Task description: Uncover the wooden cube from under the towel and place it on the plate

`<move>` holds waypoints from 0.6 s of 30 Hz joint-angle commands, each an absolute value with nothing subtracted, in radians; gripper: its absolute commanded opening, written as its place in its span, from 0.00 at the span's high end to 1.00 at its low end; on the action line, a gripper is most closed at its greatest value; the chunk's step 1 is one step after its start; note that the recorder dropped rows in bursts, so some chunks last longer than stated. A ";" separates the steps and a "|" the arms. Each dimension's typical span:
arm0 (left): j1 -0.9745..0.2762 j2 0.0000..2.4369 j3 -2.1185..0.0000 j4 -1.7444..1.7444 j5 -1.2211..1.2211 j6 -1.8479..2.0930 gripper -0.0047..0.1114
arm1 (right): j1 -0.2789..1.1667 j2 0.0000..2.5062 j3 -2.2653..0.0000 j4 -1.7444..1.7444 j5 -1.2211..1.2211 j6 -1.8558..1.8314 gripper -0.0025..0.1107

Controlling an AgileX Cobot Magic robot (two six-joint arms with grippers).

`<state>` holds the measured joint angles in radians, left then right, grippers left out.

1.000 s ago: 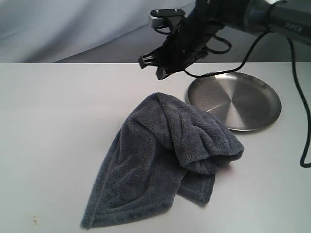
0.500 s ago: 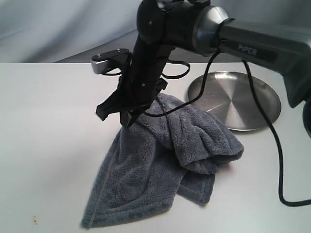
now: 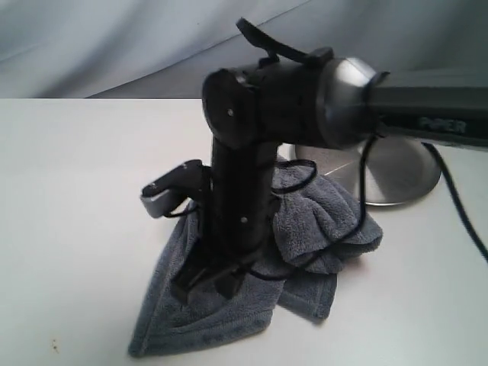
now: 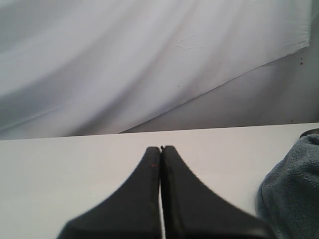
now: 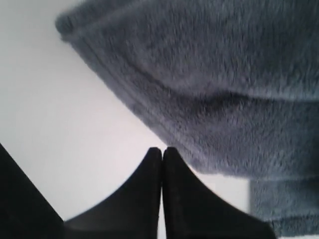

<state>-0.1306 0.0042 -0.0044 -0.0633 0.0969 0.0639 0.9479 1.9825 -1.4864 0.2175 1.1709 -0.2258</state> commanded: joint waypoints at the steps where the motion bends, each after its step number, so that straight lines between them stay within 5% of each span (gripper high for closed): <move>1: -0.128 0.000 0.000 -0.066 0.086 0.061 0.96 | 0.884 1.846 -1.257 0.185 1.046 -0.216 0.98; 11: -0.128 0.000 0.000 -0.066 0.086 0.061 0.96 | 0.503 1.654 -1.067 0.187 0.889 -0.209 0.98; 18: -0.128 0.000 0.000 -0.066 0.086 0.061 0.96 | 0.436 1.672 -1.067 0.180 0.850 -0.216 0.98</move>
<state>-0.1306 0.0042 -0.0044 -0.0633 0.0969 0.0639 0.4448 1.6674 -1.0740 0.1848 0.8769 -0.2081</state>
